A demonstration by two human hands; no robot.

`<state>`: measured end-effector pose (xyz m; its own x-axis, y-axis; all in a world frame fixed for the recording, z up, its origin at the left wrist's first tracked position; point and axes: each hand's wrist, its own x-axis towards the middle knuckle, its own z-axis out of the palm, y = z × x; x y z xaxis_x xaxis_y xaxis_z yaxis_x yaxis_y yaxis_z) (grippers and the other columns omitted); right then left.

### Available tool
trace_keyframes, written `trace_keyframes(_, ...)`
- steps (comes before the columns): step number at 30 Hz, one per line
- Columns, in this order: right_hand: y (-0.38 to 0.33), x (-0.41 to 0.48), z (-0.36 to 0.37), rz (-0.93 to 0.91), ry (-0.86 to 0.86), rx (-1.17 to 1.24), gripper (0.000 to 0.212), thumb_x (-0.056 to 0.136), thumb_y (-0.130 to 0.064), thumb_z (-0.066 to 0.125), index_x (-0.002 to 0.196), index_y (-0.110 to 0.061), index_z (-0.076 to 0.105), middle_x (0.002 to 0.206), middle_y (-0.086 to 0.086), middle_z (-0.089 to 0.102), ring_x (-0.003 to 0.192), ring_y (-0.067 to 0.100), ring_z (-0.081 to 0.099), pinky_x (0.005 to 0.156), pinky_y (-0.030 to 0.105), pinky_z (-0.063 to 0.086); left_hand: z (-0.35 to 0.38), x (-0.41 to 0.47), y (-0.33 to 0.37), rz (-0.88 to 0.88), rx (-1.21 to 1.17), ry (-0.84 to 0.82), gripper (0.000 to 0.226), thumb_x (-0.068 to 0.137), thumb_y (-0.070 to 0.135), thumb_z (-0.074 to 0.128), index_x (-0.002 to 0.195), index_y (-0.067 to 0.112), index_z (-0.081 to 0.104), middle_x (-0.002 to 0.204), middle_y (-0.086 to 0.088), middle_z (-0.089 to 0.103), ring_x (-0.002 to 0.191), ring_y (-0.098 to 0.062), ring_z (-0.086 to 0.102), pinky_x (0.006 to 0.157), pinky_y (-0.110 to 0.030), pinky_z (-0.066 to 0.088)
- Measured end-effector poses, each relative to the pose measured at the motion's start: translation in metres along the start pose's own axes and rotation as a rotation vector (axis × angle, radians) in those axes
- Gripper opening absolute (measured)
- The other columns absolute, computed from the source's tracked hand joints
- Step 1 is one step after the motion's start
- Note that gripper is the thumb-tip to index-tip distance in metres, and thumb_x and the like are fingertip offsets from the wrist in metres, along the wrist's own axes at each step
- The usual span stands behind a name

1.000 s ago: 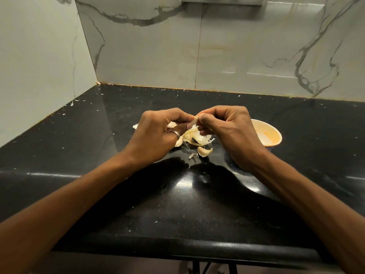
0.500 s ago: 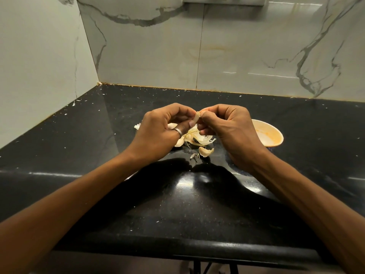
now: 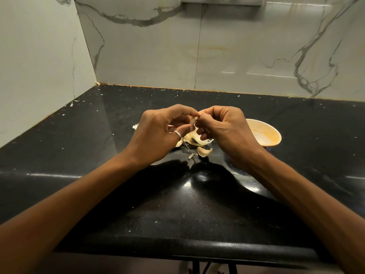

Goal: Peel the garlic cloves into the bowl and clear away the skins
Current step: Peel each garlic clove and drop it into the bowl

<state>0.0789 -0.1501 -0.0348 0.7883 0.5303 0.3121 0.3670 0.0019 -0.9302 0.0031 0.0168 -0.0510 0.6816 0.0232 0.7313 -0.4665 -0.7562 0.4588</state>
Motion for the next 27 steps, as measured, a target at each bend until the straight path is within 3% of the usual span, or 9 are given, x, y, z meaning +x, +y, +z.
trace_keyframes(9,-0.002,0.000,-0.001,0.021,0.030,0.004,0.013,0.098,-0.008,0.061,0.089,-0.003,0.070,0.075,0.007,0.067,0.063,0.009,0.061,0.059,0.022,0.052,0.000,0.002,0.008,-0.218,-0.230,0.007,0.031,0.086,0.009,0.078,0.114,0.015,0.066,0.099,-0.003,0.072,0.092,-0.004,0.073,0.083,-0.019,0.058)
trace_keyframes(13,-0.003,0.000,-0.002,0.023,0.036,0.003,0.013,0.099,-0.009,0.061,0.089,-0.005,0.069,0.077,0.008,0.066,0.064,0.010,0.062,0.060,0.023,0.053,-0.002,0.005,0.010,-0.330,-0.403,0.031,0.032,0.087,0.004,0.074,0.113,0.017,0.061,0.102,-0.004,0.074,0.095,-0.014,0.074,0.081,-0.028,0.061)
trace_keyframes(19,-0.002,0.000,-0.002,0.017,0.055,0.002,0.013,0.098,-0.008,0.062,0.089,-0.003,0.069,0.075,0.006,0.066,0.063,0.009,0.062,0.059,0.023,0.054,-0.005,0.009,0.011,-0.496,-0.628,0.117,0.028,0.091,0.001,0.068,0.115,0.012,0.060,0.106,-0.010,0.073,0.098,-0.020,0.074,0.076,-0.029,0.062)
trace_keyframes(27,-0.004,0.000,-0.005,-0.004,0.063,0.030,0.013,0.098,-0.006,0.061,0.088,-0.006,0.070,0.075,0.004,0.068,0.066,0.012,0.063,0.062,0.025,0.055,-0.008,0.011,0.010,-0.561,-0.675,0.149,0.031,0.093,0.003,0.065,0.123,0.008,0.058,0.111,-0.012,0.071,0.100,-0.021,0.074,0.074,-0.028,0.061)
